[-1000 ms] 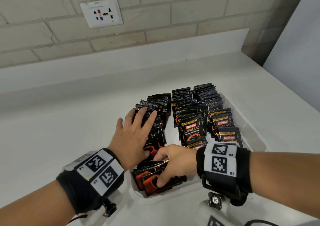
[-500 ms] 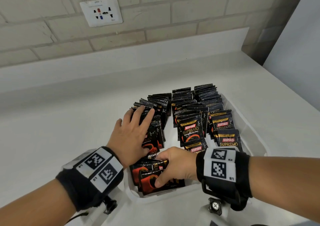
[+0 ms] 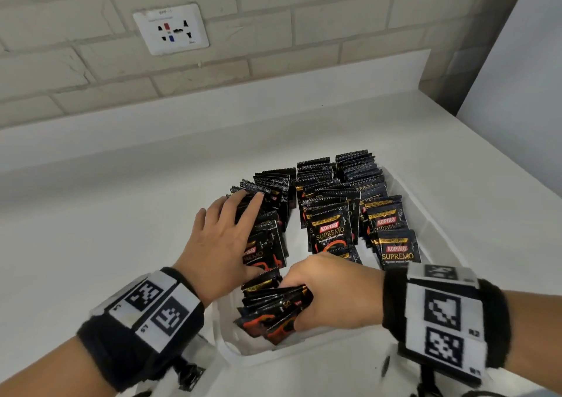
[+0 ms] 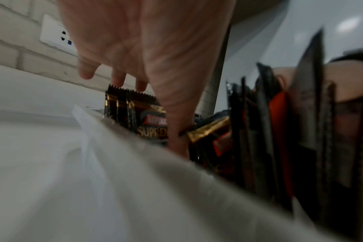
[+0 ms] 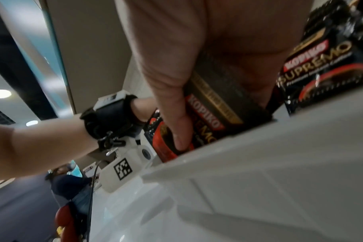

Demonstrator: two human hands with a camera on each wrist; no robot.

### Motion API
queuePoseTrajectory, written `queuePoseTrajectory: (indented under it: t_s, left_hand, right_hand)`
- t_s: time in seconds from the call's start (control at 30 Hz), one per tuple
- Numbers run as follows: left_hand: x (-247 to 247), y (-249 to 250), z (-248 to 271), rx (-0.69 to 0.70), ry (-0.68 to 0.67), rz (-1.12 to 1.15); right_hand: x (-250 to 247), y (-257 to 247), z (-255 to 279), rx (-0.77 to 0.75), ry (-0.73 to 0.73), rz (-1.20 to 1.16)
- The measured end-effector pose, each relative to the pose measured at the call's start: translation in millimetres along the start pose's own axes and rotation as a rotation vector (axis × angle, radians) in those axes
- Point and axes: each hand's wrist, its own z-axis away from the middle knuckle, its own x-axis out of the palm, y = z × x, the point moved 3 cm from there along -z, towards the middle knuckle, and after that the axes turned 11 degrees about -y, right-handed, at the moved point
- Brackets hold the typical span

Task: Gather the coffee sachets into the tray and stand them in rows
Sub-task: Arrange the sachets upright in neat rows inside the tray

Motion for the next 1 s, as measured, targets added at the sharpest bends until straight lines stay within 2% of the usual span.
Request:
queuePoseTrajectory:
  t_s: [0.2,0.33,0.4,0.6,0.7,0.83,0.93,1.0]
  left_hand:
    - [4.1,-14.8,9.1,-0.015,0.084,0.163]
    - [-15.5,-23.2,23.0,-0.018,0.218,0.572]
    - [-33.3,-24.4,21.8,-0.004,0.229,0.685]
    - [-75.9,-10.9,-22.8,0.054,0.104,0.514]
    - [-76.0,2.2,-51.7,0.022,-0.051,0.444]
    - [-69.0,11.1,-75.5,0.009,-0.271,0.403]
    - [-68.1,13.3,-82.7,0.01,-0.35,0.361]
    - [-67.5,13.4,-86.8,0.015,-0.357,0.357]
  right_hand:
    - [-23.2,8.6,32.0,-0.012,0.151,-0.118]
    - [-40.5,26.2,71.9,0.032,0.369,-0.314]
    - [-41.5,38.1,93.6,0.064,0.448,-0.447]
    - [-39.1,50.7,126.6,0.121,0.589,-0.644]
    - [-37.6,48.2,131.9,0.136,0.553,-0.629]
    - [-38.3,52.2,139.6,0.124,0.579,-0.678]
    - [-38.9,52.4,144.2,0.105,0.587,-0.673]
    - [-41.3,50.3,146.0,0.108,0.588,-0.678]
